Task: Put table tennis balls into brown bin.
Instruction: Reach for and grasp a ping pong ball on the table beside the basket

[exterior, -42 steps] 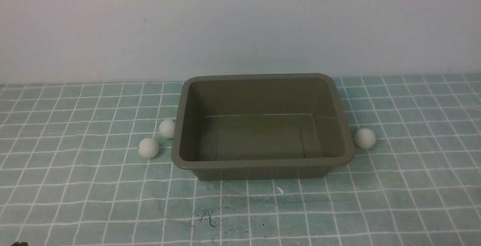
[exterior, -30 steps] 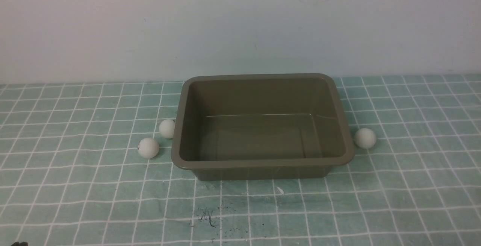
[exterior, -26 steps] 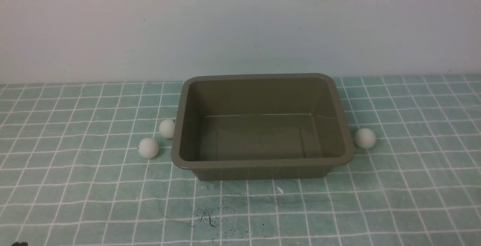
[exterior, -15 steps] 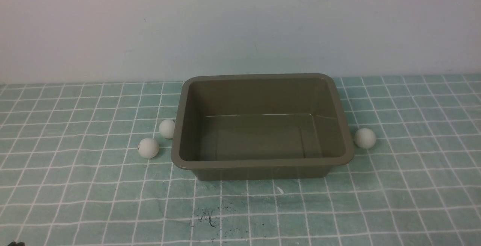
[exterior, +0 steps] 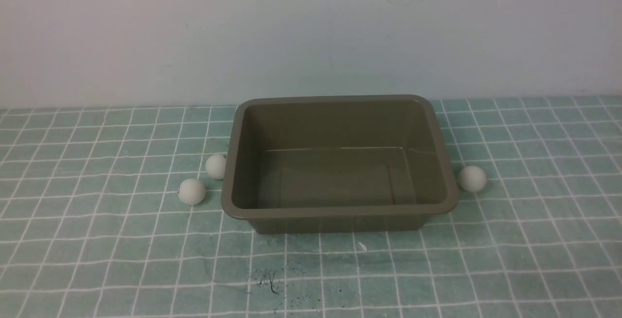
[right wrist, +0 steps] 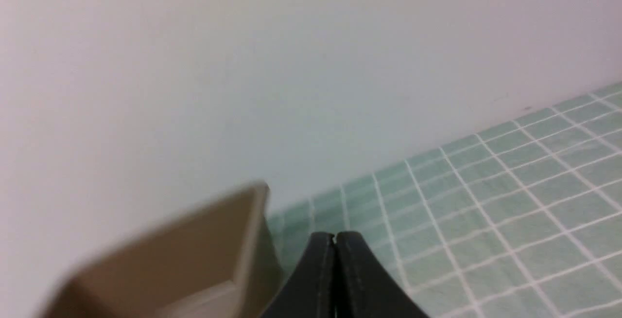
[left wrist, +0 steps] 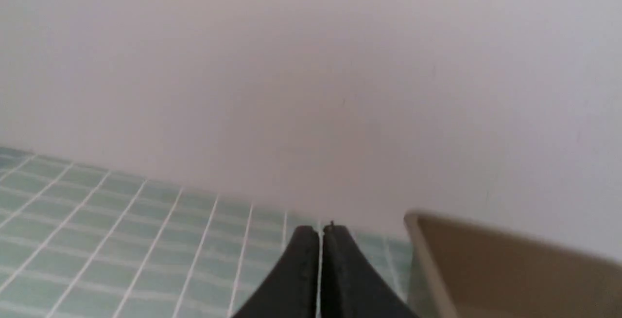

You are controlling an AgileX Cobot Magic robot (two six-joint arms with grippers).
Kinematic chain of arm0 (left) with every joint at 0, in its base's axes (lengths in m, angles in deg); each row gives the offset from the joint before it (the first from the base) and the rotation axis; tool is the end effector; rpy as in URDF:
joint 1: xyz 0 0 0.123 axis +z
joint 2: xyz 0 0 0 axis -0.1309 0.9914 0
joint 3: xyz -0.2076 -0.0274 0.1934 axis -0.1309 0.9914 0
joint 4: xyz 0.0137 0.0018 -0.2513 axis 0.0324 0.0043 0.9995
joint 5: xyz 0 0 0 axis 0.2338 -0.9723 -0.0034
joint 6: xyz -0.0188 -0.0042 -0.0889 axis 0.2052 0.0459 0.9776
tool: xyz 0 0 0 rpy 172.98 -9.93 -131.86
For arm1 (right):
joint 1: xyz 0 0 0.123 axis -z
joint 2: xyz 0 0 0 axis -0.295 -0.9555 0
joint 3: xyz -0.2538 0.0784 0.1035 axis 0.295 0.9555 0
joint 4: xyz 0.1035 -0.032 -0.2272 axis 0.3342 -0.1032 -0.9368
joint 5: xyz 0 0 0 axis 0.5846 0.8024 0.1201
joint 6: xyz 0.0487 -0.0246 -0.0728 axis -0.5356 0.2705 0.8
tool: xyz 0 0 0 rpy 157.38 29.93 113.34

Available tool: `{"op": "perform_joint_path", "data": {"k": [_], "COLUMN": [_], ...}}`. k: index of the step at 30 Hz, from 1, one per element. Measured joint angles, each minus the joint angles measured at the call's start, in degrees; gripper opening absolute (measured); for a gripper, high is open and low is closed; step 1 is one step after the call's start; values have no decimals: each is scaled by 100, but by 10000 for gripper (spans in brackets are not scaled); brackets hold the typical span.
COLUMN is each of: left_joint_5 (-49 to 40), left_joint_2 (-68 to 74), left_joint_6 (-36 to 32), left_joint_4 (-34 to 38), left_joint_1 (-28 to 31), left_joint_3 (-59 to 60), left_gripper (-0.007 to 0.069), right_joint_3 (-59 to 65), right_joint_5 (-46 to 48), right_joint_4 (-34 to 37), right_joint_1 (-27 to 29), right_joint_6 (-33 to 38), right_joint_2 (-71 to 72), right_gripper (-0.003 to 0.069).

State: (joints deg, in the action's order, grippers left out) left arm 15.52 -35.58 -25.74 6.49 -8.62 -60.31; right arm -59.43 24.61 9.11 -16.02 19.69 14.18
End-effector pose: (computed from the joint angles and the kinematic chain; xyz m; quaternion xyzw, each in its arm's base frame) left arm 0.0556 0.0007 0.2123 -0.1178 0.6378 -0.1376 0.7486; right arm 0.0564 0.0048 0.1940 0.1815 0.6996 0.2034 0.6604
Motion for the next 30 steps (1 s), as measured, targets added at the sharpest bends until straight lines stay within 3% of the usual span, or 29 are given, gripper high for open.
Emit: {"op": "perform_joint_path", "data": {"k": [5,9,12,14,20,21,26,30], "left_joint_5": [891,1704,1537,857,-3155,-4365,-5916,-6026], "left_joint_2": [0,0,48,387,3026,3948,6086,7335], "left_joint_6": [83,406,550,614,516,270,-646,-1179], "left_joint_4": [87,86,86,14,-123,-131,-154,-88], "left_joint_1": [0,0,0,0,0,0,0,0], "left_joint_3": [0,-61,-389,-1032,-3263,-3768,-4834,-5485], "left_gripper": [-5,-5,-5,-5,-5,-5,-5,-5], "right_joint_3": [0,0,-167,-758,-3159,-3840,-4911,-5382], "right_joint_5": [-762,-1157,-1035,-529,1939,2916,4217,4532], "right_joint_4": [1310,1618,1592,1320,399,124,-246,-296], "right_joint_1": [0,0,0,0,0,0,0,0], "right_joint_6": [-296,-257,-179,59,1032,1333,1592,1636], "right_joint_2": [0,0,0,-103,-2560,-3547,-5208,-6017], "right_gripper": [-15,-15,-15,-15,-15,-15,-15,-15]}}
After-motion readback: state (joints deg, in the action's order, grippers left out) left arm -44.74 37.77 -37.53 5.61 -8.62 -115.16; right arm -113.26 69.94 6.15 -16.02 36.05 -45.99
